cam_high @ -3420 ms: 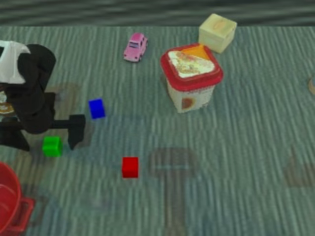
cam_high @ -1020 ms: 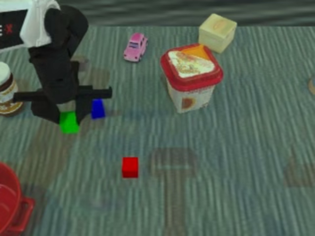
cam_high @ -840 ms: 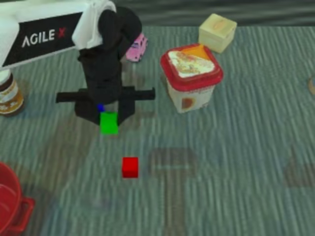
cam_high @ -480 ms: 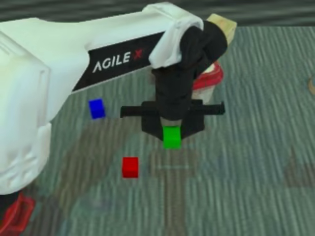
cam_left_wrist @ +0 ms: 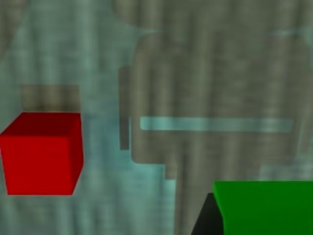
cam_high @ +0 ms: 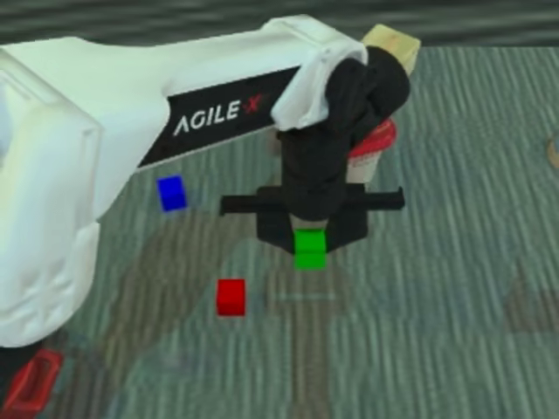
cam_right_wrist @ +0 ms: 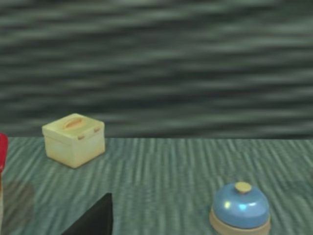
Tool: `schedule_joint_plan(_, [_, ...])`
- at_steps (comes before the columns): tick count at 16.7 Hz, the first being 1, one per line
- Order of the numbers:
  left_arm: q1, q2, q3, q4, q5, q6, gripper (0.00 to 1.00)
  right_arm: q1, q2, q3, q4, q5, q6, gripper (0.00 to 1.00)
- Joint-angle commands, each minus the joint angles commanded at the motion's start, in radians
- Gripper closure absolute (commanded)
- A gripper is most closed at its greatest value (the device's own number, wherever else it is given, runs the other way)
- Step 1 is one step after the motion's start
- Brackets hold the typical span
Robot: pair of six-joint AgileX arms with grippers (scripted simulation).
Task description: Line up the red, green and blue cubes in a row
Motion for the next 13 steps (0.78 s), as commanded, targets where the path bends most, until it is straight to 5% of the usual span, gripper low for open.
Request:
schedule_joint_plan(11, [-0.004,0.063,-0.141,0.200,0.000,-0.001,1.00,0.000,0.000,0.000,0.000,0.000,0.000,0.00])
schedule_joint_plan(13, [-0.004,0.063,-0.141,0.200,0.000,-0.001,0.85,0.000,0.000,0.000,0.000,0.000,0.000,0.00])
